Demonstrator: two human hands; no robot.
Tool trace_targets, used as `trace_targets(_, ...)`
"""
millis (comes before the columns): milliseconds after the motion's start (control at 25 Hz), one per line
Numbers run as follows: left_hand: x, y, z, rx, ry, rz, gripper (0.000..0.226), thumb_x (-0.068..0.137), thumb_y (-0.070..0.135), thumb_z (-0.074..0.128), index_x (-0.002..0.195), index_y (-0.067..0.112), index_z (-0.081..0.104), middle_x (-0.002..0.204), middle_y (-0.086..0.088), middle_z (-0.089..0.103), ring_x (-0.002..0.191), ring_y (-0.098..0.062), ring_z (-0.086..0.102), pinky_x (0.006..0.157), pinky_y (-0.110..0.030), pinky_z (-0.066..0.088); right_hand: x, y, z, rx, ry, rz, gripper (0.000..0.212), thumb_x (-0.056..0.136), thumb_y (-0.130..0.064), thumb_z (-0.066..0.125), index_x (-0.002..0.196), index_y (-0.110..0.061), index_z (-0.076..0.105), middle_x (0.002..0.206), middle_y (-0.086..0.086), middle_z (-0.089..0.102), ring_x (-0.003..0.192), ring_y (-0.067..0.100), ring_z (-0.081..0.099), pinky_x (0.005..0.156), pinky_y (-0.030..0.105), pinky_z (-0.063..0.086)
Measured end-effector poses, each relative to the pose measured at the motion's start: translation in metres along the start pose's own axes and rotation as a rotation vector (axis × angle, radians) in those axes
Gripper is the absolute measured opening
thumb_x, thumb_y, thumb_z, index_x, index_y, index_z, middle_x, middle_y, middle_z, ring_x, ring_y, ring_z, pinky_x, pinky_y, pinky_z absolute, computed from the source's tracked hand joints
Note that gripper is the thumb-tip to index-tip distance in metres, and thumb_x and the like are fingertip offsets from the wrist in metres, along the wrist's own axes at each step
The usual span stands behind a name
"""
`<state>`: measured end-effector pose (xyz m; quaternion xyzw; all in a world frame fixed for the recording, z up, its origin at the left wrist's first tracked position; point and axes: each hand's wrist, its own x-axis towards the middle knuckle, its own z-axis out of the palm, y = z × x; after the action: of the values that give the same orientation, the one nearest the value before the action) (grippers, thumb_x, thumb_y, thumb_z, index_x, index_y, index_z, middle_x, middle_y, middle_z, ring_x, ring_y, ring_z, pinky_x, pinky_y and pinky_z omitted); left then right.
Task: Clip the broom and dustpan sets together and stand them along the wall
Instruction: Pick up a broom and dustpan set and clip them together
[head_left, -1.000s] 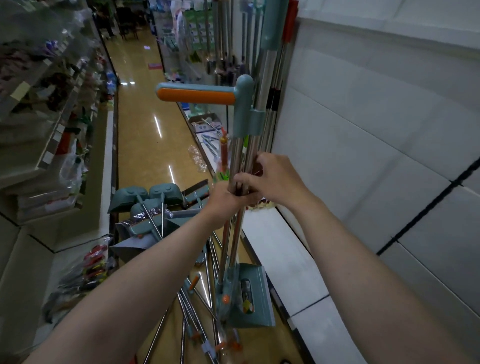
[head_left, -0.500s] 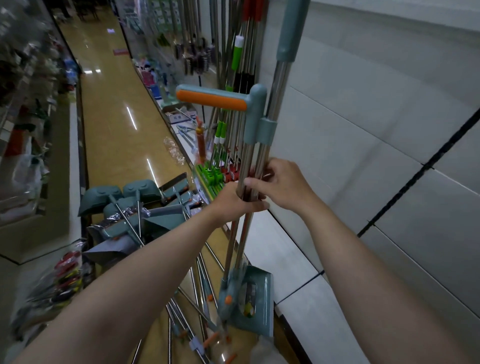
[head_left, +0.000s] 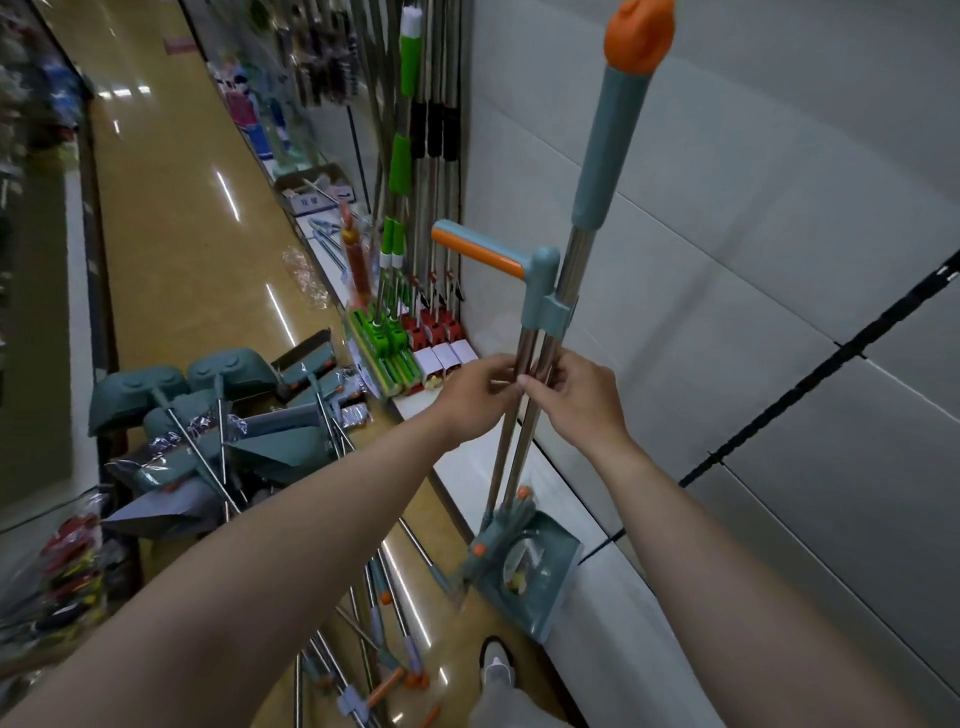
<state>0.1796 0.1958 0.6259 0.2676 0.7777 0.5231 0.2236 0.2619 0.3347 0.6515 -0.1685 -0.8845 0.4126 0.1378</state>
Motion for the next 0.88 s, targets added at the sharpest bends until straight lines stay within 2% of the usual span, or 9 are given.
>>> trace_targets(120,0.028,0.002,0.011,-0.036,-0.007,-0.018,0.032,0.099,0.011,0.057,0.129,0.019,0.064,0.122,0.002,0.069,0.115,-0.012,0.063,0.097,-0.030,0.052,0.025,0.027,-0.002,0.014,0.030,0.059,0.021,0.082,-0.035,0.077,0.103,-0.031,0.073,0.085,-0.009,0.075,0.080,0.009,0.071,0.079,0.032,0.058)
trace_targets(280,0.049,0.009,0.020,-0.113,-0.056,-0.051,0.041,0.098,0.009,0.059,0.138,0.017,0.057,0.128,0.000,0.065,0.113,-0.009,0.061,0.082,-0.010,0.051,0.051,0.057,-0.003,0.040,0.115,0.132,0.018,0.081,-0.033,0.076,0.098,-0.027,0.074,0.080,-0.010,0.074,0.080,0.009,0.070,0.077,0.030,0.057)
trace_targets(400,0.064,0.011,0.027,-0.139,-0.087,-0.091,0.048,0.097,0.011,0.061,0.143,0.020,0.051,0.135,0.000,0.060,0.098,-0.003,0.066,0.081,-0.010,0.051,0.065,0.070,0.001,0.031,0.158,0.153,0.017,0.082,-0.030,0.076,0.098,-0.024,0.075,0.076,-0.010,0.070,0.079,0.011,0.069,0.068,0.019,0.049)
trace_targets(520,0.078,0.011,0.031,-0.141,-0.083,-0.131,0.050,0.096,0.012,0.062,0.144,0.021,0.050,0.138,0.001,0.060,0.080,0.010,0.064,0.071,-0.006,0.048,0.074,0.079,0.006,0.061,0.176,0.175,0.015,0.084,-0.027,0.075,0.098,-0.021,0.074,0.078,-0.010,0.069,0.079,0.010,0.067,0.065,0.014,0.045)
trace_targets(600,0.084,0.010,0.035,-0.147,-0.086,-0.161,0.051,0.096,0.012,0.062,0.144,0.023,0.050,0.139,0.003,0.058,0.076,0.010,0.064,0.066,-0.006,0.046,0.078,0.088,0.011,0.065,0.163,0.197,0.015,0.086,-0.026,0.075,0.099,-0.019,0.074,0.078,-0.011,0.068,0.078,0.009,0.065,0.063,0.005,0.040)
trace_targets(680,0.087,0.010,0.040,-0.168,-0.073,-0.170,0.053,0.096,0.011,0.061,0.145,0.025,0.048,0.139,0.005,0.056,0.087,0.003,0.064,0.066,-0.005,0.048,0.082,0.097,0.015,0.056,0.143,0.207,0.015,0.087,-0.025,0.074,0.101,-0.018,0.072,0.079,-0.011,0.066,0.077,0.008,0.062,0.059,0.001,0.037)
trace_targets(760,0.089,0.009,0.041,-0.202,-0.055,-0.174,0.056,0.096,0.008,0.060,0.147,0.027,0.045,0.137,0.009,0.053,0.097,-0.004,0.063,0.069,-0.005,0.048,0.090,0.102,0.019,0.075,0.105,0.204,0.015,0.089,-0.027,0.071,0.101,-0.018,0.071,0.082,-0.008,0.069,0.079,0.010,0.064,0.061,0.003,0.039)
trace_targets(880,0.094,0.006,0.038,-0.189,-0.047,-0.196,0.062,0.096,0.008,0.059,0.150,0.032,0.039,0.146,0.010,0.048,0.113,-0.013,0.062,0.079,-0.011,0.048,0.103,0.105,0.025,0.123,-0.004,0.231,0.019,0.093,-0.019,0.064,0.112,-0.020,0.065,0.098,-0.005,0.070,0.097,0.014,0.067,0.079,0.022,0.048)
